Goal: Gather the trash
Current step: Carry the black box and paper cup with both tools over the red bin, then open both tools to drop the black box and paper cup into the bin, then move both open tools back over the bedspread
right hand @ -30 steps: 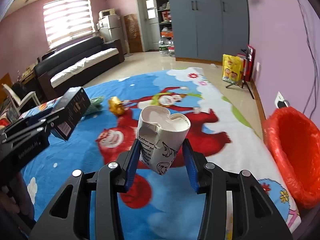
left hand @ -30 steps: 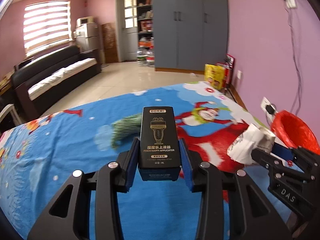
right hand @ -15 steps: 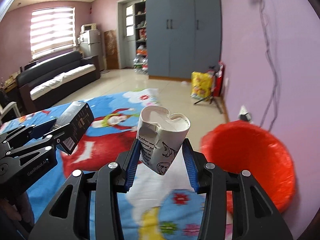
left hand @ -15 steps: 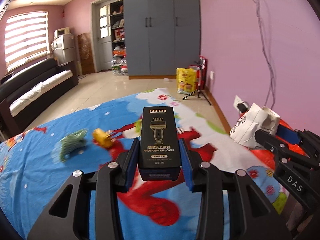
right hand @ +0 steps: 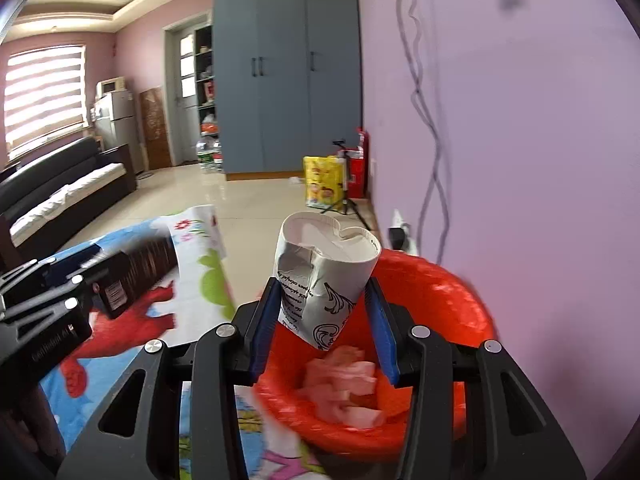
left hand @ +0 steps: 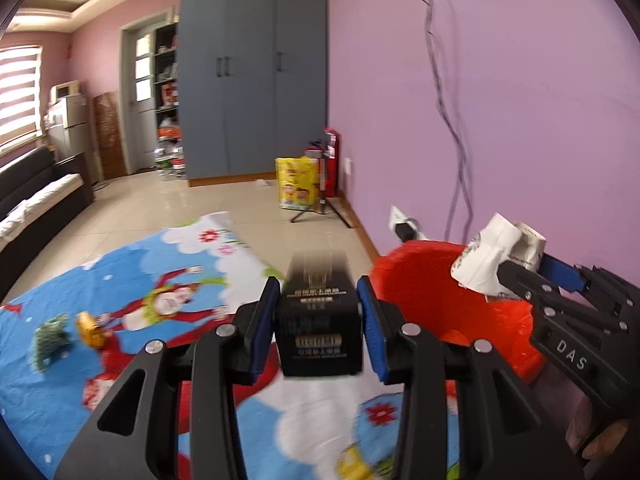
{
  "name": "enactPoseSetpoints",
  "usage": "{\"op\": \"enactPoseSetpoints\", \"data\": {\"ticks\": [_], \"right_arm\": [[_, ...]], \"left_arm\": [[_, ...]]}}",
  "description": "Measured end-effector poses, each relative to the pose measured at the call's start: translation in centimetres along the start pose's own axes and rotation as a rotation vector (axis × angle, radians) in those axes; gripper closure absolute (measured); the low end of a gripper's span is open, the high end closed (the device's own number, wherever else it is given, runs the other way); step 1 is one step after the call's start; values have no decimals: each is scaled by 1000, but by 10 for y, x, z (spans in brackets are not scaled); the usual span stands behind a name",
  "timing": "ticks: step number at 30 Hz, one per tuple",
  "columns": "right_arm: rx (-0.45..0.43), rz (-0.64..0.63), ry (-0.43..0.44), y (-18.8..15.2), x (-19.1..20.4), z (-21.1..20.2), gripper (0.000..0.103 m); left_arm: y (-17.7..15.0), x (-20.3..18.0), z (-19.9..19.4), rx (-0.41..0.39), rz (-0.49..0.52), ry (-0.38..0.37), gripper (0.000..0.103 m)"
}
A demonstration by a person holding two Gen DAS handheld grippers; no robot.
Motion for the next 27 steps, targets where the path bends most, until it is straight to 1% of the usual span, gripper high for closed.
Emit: {"op": "enactPoseSetpoints", "data": {"ticks": [3,5,6,7,8,11,14,18,19,20,21,22,23,25,26,27], "right_arm": [[8,-2,-27,-2,-18,5,60],[23,6,-39,-5,-29,10,62],[29,6,-45,-8,-33,12,62],[42,7,-48,-11,-38,16,69],[50,10,-47,-12,-41,17,70],[64,2,-37,-18,-43,17,70],[72,16,-23,-17,-44,18,70],[59,59,8,-7,-45,9,68],[65,56,9,-7,-45,9,66],[63,53,7,-6,-45,8,65],[65,54,4,-6,-46,9,65],[68,58,4,-6,-46,10,65],[68,62,-2,-6,-48,11,65],[68,59,-12,-6,-49,12,64],[69,56,-14,-6,-49,12,61],[67,55,-19,-6,-48,12,59]], "left_arm": [[5,-19,11,-5,-5,-31,65],[7,-25,18,-5,-7,-47,65],[6,-30,24,2,2,-54,69],[5,-31,28,11,5,-58,72],[1,-32,33,29,2,-63,72],[-17,-29,44,89,10,-58,72],[-30,-25,47,121,14,-50,72],[-30,-34,47,119,15,-59,71],[-30,-39,46,117,18,-66,71],[-30,-42,46,116,16,-68,70],[-30,-44,46,117,9,-70,65],[-31,-47,47,119,2,-73,56],[-32,-49,48,122,-5,-81,53],[-35,-54,50,133,-14,-102,52],[-35,-57,51,135,-21,-116,52],[-35,-59,50,133,-29,-129,47]]}}
Point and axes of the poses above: each gripper's, at about its wrist camera, not at the fingertips, and z roughly the way its jaws point, x to its left, y to its top, the point moved 10 cm from there along z, roughly the way its jaws point, and after that the axes turned 10 degrees about z, right-handed, at the moved point
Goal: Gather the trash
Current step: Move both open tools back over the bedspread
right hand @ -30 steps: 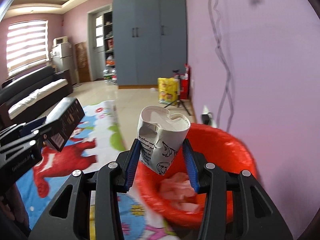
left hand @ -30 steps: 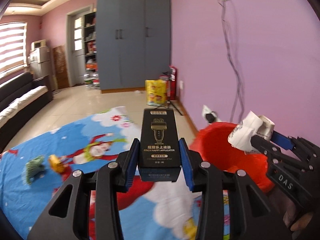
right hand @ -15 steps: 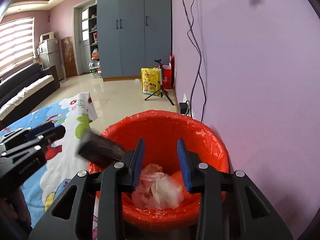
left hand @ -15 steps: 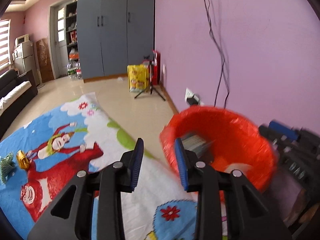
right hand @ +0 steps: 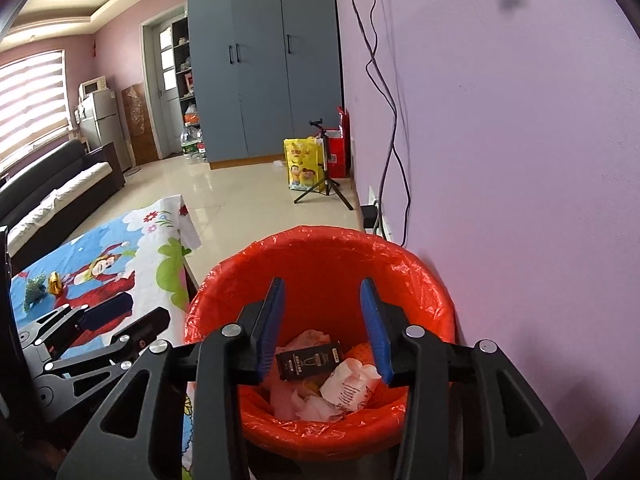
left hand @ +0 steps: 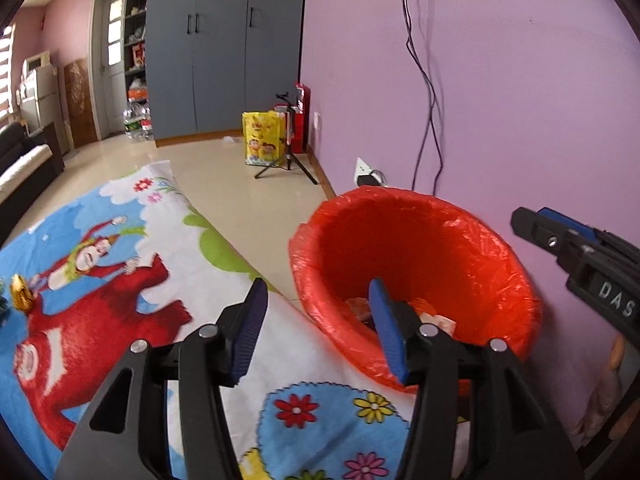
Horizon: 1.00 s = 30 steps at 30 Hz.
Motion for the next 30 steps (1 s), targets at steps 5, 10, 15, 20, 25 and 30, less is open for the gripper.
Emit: {"op": "enactPoseSetpoints", "data": {"ticks": [5,10,15,20,25,30], "right_arm": [[-7,-30,-14,-1,2,-1,52],[6,-43,-9,-6,20,2,52],[-5,-50,51,-6,65,0,48],[15,-98,136,-22,133,0,45],[51,-188,204,-52,194,0,43],[78,-297,269,-81,248,-3,43]], "left_arm": [[5,-5,-11,-26,9,-28,37],[4,32,-34,-51,-55,15,23],[-2,96,-66,-85,-128,117,11],[-11,151,-99,-88,-112,240,6],[-33,208,-114,-12,-161,303,6],[-51,264,-140,-10,-283,383,7]]}}
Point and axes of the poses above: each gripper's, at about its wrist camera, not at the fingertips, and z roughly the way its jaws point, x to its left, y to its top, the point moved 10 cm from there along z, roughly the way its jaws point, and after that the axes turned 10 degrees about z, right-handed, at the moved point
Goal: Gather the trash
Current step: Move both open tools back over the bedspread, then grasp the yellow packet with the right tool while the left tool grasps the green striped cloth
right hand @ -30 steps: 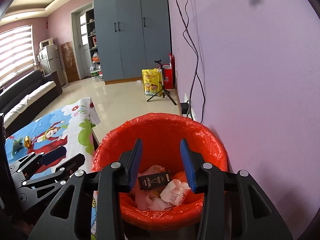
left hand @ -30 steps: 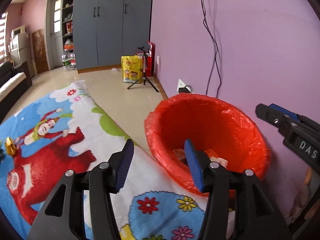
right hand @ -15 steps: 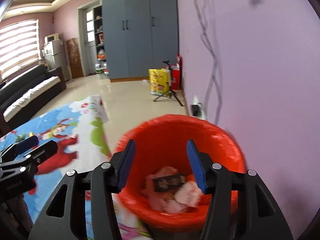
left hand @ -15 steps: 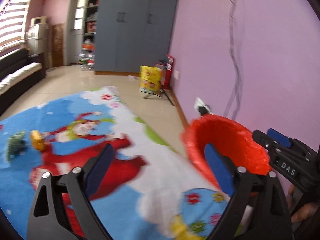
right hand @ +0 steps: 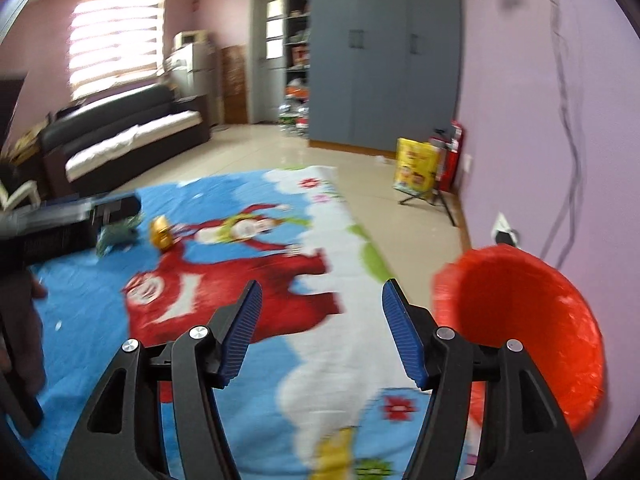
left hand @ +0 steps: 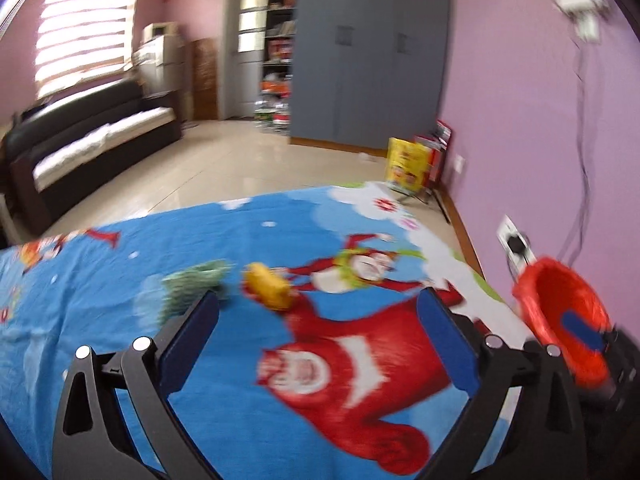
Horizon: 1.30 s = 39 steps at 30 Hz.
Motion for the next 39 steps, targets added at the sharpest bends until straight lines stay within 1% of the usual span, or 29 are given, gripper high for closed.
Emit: {"op": "enactPoseSetpoints", "data": {"ticks": [2,6,9,11,12,15,19,22,27,30,33,34,35,36,38,39], "right_arm": [[12,-17,24,-3,15,6,43],[55,-55,80,-8,51,31,43],[94,-76,118,-9,75,52,43],[116,-80,148,-4,93,70,43],[129,-83,161,-2,102,77,43],[181,-104,184,3,129,103,43],[230,-134,201,6,150,130,43],[258,-149,202,6,161,144,43],[310,-133,220,3,176,162,43],[325,-121,234,5,183,169,44],[336,-136,240,5,189,173,56],[340,-136,240,5,189,173,66],[340,-136,240,5,189,173,74],[340,-135,244,4,189,172,75],[313,-134,240,7,184,165,80],[303,-128,242,8,183,161,80]], "left_arm": [[-2,25,-4,-2,-34,40,7],[-8,59,-10,2,-22,85,7],[-15,78,-8,21,-10,112,7],[-20,91,-5,31,-18,122,7],[-23,100,-1,49,-24,129,9],[-32,119,9,93,-58,153,17],[-44,134,21,134,-98,166,25],[-48,143,24,149,-97,187,25],[-43,148,20,130,-91,200,25],[-44,152,24,130,-104,191,25],[-45,153,33,133,-121,170,25],[-45,152,36,134,-120,163,25],[-46,151,41,140,-118,154,26],[-47,151,43,141,-119,149,26],[-45,148,49,139,-126,131,27],[-43,146,53,132,-130,117,27]]}}
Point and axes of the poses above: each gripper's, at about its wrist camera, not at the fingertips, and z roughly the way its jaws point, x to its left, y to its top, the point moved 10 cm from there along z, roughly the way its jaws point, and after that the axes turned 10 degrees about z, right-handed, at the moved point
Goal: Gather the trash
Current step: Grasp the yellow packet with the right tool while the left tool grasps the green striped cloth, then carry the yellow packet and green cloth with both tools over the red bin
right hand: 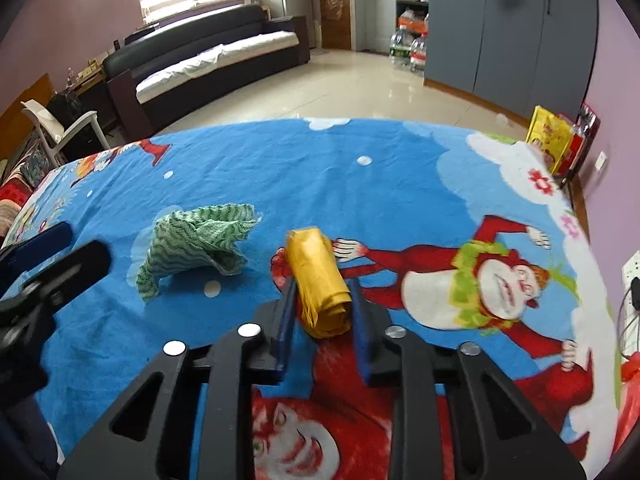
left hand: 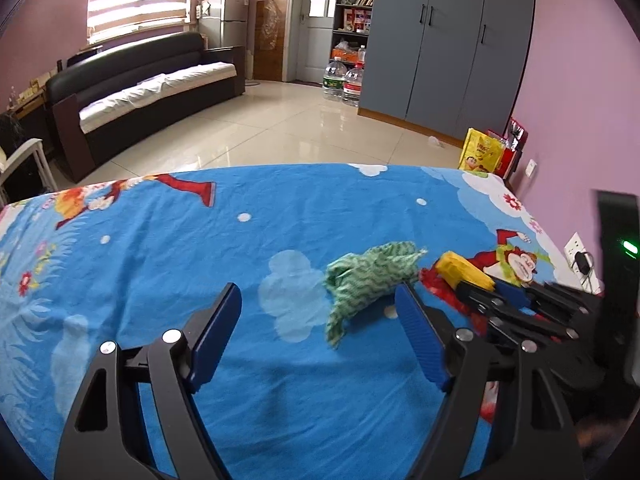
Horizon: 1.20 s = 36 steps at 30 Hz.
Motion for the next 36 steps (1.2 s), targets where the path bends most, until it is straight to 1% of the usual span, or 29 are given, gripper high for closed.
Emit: {"op": "enactPoseSetpoints", "data": {"ticks": [3,4,6,8,11,14,15,16,17,18,19,21,23,26,28,32,34,36], "right_arm": [[-52,35,3,-4,-9,-30,80],[-69,42,2,-8,-13,-43,80],[-90,50,-1,-17,-22,-66,80],[-98,56,-4,-29,-32,-87,80],[-110,65,-21,-43,-49,-116,80],[-125,59,-41,-53,-58,-141,80],[-131,56,-48,-55,-61,-147,80],[-135,59,-51,-57,-64,-153,80],[-140,73,-50,-61,-67,-159,80],[-141,80,-50,-63,-69,-162,80],[-143,85,-53,-66,-71,-164,80],[-141,97,-61,-76,-75,-167,80],[-135,119,-58,-84,-79,-166,80],[-140,139,-53,-93,-83,-167,80],[-150,153,-47,-98,-84,-168,80],[-165,163,-66,-109,-95,-172,80],[-166,167,-82,-111,-105,-173,80],[-175,175,-99,-111,-118,-179,80]], "left_arm": [[5,-7,12,-8,-13,-30,28],[7,-10,18,-2,-23,-40,32],[7,-16,28,19,-40,-58,34],[3,-28,40,61,-26,-92,34],[-3,-35,52,92,0,-66,34],[-5,-30,59,108,-51,-75,34],[-5,-29,61,113,-70,-85,39],[-7,-29,63,122,-77,-93,52],[-8,-28,63,125,-74,-76,57],[-9,-27,61,134,-71,-67,72],[-11,-27,60,134,-70,-65,82],[-11,-32,50,113,-67,-80,84],[-9,-39,35,81,-25,-69,85],[-6,-63,-4,25,52,-77,85],[-7,-78,-26,-8,82,-76,85],[-23,-108,-59,-36,96,-106,85],[-29,-120,-69,-47,103,-110,84],[-32,-135,-73,-51,96,-140,84]]}}
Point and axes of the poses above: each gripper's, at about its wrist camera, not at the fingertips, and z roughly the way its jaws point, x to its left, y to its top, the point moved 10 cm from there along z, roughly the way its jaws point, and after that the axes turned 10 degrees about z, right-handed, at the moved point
